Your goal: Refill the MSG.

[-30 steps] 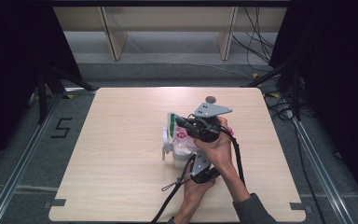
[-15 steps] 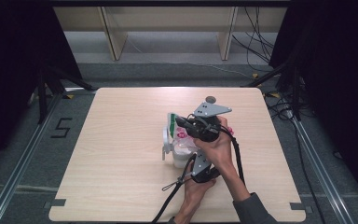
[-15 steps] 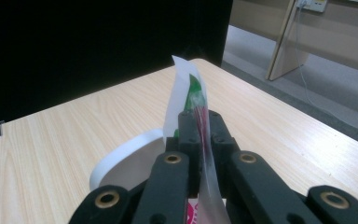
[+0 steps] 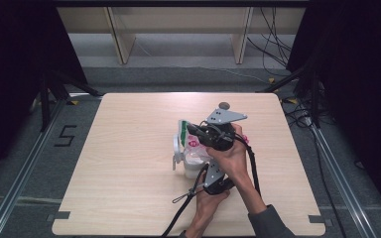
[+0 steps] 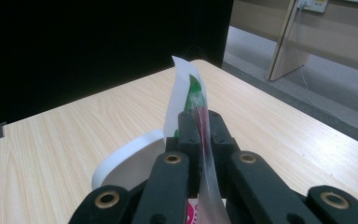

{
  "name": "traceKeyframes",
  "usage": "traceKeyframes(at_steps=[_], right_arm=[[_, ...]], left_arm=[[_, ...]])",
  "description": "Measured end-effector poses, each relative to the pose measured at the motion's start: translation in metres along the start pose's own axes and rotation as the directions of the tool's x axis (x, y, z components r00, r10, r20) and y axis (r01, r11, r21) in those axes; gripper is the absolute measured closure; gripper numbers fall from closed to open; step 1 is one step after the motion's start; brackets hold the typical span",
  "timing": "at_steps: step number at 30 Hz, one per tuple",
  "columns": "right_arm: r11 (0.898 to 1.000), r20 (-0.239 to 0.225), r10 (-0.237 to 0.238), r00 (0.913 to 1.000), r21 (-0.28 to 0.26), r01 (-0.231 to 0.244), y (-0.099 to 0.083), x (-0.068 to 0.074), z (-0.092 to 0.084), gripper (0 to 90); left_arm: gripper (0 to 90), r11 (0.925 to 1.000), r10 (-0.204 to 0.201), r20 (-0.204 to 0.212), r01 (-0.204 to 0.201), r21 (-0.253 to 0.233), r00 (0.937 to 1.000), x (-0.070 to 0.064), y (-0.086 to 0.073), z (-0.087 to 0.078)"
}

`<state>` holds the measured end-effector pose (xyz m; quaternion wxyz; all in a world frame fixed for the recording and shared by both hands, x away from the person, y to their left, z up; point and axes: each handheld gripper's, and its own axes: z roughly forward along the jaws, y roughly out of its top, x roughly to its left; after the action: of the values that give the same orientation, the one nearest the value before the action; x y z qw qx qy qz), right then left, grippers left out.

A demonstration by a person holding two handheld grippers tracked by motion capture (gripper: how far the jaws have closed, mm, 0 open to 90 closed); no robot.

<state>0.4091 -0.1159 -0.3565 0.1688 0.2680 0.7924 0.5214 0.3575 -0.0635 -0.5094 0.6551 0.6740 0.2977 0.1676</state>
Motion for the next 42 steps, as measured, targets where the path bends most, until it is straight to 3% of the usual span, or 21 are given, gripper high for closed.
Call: traceKeyframes(at_steps=[3,7,8,11,14,15,16,18,20,22,23,24,28,29,42], right_arm=[[1.000,0.010,-0.015,0.9998,0.000,0.015,-0.0012,-0.0011,0.0022,88.1],[1.000,-0.003,0.002,1.0000,-0.005,-0.002,-0.0001,0.0003,0.0009,88.1],[1.000,0.023,-0.004,0.9997,-0.026,0.004,-0.0001,0.0013,0.0012,88.1],[1.000,0.000,-0.021,0.9998,0.001,0.021,-0.0012,0.0003,0.0037,88.1],[1.000,-0.008,0.011,0.9999,-0.010,-0.011,-0.0009,-0.0003,0.0019,88.1],[1.000,0.010,-0.026,0.9996,-0.006,0.026,0.0000,-0.0015,-0.0004,88.1],[1.000,0.018,-0.008,0.9998,-0.028,0.008,-0.0006,0.0007,0.0016,88.1],[1.000,0.012,-0.024,0.9996,-0.002,0.024,-0.0012,-0.0017,0.0022,88.1],[1.000,0.006,0.010,0.9999,-0.009,-0.010,-0.0020,-0.0014,0.0028,88.1],[1.000,-0.003,0.006,1.0000,-0.013,-0.006,-0.0008,0.0002,0.0013,88.1],[0.999,0.015,-0.028,0.9995,-0.020,0.028,-0.0004,-0.0008,0.0012,88.1],[1.000,0.011,-0.017,0.9998,-0.001,0.017,-0.0007,-0.0003,0.0011,88.1],[1.000,-0.007,0.017,0.9998,-0.013,-0.017,-0.0012,0.0009,0.0013,88.1],[1.000,-0.002,-0.007,1.0000,-0.009,0.007,-0.0005,0.0007,0.0009,88.1],[1.000,-0.011,0.002,0.9999,-0.007,-0.002,-0.0009,-0.0001,0.0019,88.1]], left_arm=[[72.7,0.9999,-0.001,-0.006,0.001,0.011,1.0000,0.0004,-0.0007,0.0001],[72.8,1.0000,0.002,-0.005,-0.002,0.000,1.0000,-0.0006,0.0006,-0.0010],[72.8,1.0000,0.003,-0.006,-0.003,0.005,1.0000,-0.0007,0.0007,-0.0011],[72.8,1.0000,-0.003,-0.004,0.003,0.006,1.0000,0.0000,-0.0010,0.0000],[72.8,1.0000,-0.002,-0.004,0.002,0.002,1.0000,-0.0004,0.0002,-0.0011],[72.8,1.0000,-0.003,-0.001,0.003,0.001,1.0000,-0.0005,0.0005,-0.0008],[72.8,1.0000,-0.001,-0.002,0.001,0.006,1.0000,-0.0005,0.0003,-0.0005],[72.7,0.9999,-0.001,-0.005,0.001,0.010,1.0000,-0.0002,-0.0011,-0.0001],[72.8,1.0000,-0.001,-0.003,0.001,0.005,1.0000,-0.0001,-0.0006,-0.0006],[72.8,1.0000,-0.002,-0.001,0.002,0.004,1.0000,-0.0002,0.0003,-0.0004],[72.8,1.0000,0.001,-0.001,-0.001,0.006,1.0000,-0.0003,-0.0001,-0.0003],[72.8,1.0000,0.002,-0.002,-0.002,0.009,1.0000,-0.0002,-0.0005,-0.0003],[72.9,1.0000,-0.001,0.000,0.001,0.005,1.0000,-0.0002,0.0002,-0.0006],[72.9,1.0000,-0.003,0.001,0.003,0.002,1.0000,-0.0005,0.0002,-0.0005],[72.9,1.0000,-0.003,-0.001,0.003,0.005,1.0000,-0.0005,-0.0001,-0.0008]])
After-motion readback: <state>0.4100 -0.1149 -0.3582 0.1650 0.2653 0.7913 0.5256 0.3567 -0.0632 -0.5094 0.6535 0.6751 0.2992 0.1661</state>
